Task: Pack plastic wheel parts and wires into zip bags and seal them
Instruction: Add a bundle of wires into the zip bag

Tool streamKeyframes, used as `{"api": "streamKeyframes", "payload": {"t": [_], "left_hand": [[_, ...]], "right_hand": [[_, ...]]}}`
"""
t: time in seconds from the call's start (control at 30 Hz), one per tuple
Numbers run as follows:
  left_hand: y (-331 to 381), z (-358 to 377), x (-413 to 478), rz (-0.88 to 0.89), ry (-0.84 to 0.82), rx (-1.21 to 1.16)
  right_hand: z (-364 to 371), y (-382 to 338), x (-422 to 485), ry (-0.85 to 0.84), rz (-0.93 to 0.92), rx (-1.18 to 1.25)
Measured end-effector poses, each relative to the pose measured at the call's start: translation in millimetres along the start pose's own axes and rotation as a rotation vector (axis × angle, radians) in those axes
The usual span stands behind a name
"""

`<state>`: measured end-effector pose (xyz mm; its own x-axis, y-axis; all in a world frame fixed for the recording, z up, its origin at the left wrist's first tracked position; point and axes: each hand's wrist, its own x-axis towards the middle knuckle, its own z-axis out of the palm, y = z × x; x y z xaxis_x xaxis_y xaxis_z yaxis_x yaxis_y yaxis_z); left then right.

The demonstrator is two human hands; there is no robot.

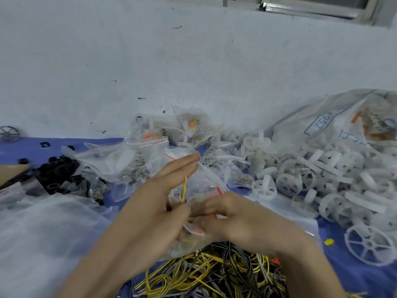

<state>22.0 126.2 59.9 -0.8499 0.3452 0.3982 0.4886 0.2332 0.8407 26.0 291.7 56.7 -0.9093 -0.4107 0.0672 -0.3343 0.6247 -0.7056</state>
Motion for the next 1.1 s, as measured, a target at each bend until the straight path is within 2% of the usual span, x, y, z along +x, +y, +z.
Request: {"api": "streamKeyframes", "payload": {"t": [0.1,0.17,0.23,0.3,0.37,0.4,0.47,0.53,0.57,0.67,0.73,0.83,0.97,1.1], "left_hand": [[4.1,4.7,-1.6,0.022,-0.087,0.135],[7.7,7.7,-2.8,0.027,-0.109,0.202],[8.5,7.2,-2.8,0.046,-0.078,0.249],[6.8,3.4,-1.5,0.059,-0.023,0.243],[5.6,-0.3,0.4,0.069,0.032,0.229],[5.8,-1.3,1.0,0.079,0.052,0.231],[6.7,-1.8,1.2,0.109,0.086,0.242],[9.3,-1.0,0.5,0.134,0.095,0.243],[10.5,-0.5,0.1,0.143,0.096,0.241],[11.2,1.2,1.1,0.142,0.098,0.289],[10.6,0.1,0.4,0.129,0.064,0.326],[9.3,-4.0,-4.9,0.092,-0.087,0.455],[6.7,-5.5,-14.6,0.042,-0.213,0.707],[3.5,-18.2,-0.8,0.196,-0.34,0.828]], "right_hand": [[15.7,1.0,5.7,0.079,0.135,-0.296],[15.6,-1.2,5.9,0.179,0.218,-0.41],[7.3,-1.2,3.3,0.238,0.201,-0.303],[-2.7,-5.7,-0.7,0.317,0.098,-0.102],[-8.3,-9.0,-4.3,0.481,-0.002,-0.02],[-9.4,-7.8,-4.5,0.573,-0.01,-0.053],[-9.4,-4.6,-2.5,0.667,0.082,-0.286],[-8.2,1.4,0.5,0.641,0.22,-0.498],[-8.5,5.4,2.6,0.608,0.24,-0.501],[-11.2,12.3,7.6,0.58,0.151,-0.27],[-12.1,16.3,9.9,0.674,0.141,-0.145],[-13.0,19.6,13.5,0.79,0.143,-0.067],[-15.6,23.3,11.5,0.782,0.171,-0.082],[-27.6,19.6,14.2,0.716,0.203,-0.228]]}}
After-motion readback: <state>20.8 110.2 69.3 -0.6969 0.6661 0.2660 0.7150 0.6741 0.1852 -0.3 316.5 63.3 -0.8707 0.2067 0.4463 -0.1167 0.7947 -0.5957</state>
